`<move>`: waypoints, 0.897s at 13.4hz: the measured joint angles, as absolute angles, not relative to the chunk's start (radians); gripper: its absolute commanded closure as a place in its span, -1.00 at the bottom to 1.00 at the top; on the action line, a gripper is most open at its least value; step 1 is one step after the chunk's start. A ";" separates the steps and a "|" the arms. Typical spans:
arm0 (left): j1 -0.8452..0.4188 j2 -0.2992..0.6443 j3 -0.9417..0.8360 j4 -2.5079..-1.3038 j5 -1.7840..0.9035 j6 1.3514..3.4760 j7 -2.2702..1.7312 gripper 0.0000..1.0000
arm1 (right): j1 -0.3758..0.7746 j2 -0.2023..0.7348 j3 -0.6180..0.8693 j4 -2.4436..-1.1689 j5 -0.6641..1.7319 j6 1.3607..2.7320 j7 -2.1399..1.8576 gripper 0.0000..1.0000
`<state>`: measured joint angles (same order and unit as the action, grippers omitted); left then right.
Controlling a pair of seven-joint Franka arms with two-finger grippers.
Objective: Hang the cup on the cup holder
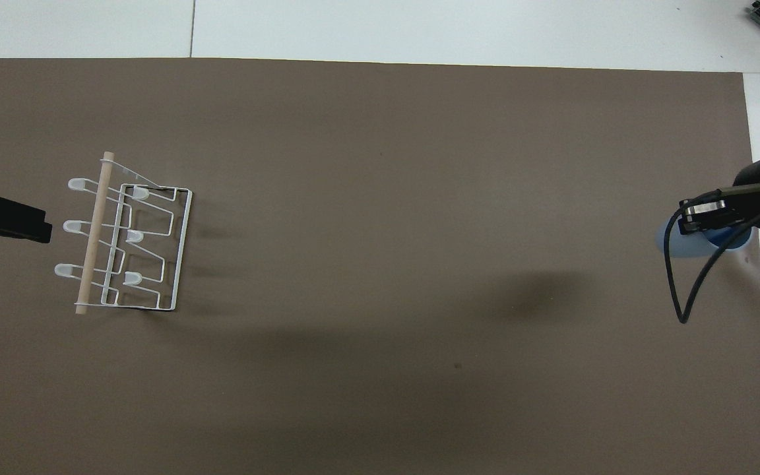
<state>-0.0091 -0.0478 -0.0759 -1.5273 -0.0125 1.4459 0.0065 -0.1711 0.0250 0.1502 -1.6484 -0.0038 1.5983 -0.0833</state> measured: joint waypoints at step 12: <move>-0.009 -0.051 -0.077 -1.533 -0.013 1.446 0.006 -1.00 | -0.158 -0.019 0.171 -1.562 -0.002 1.455 -0.192 1.00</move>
<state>-0.0091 -0.0512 -0.0766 -1.5327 -0.0125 1.4457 0.0064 -0.1577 -0.0188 0.1707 -1.5616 -0.0019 1.4554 -0.1916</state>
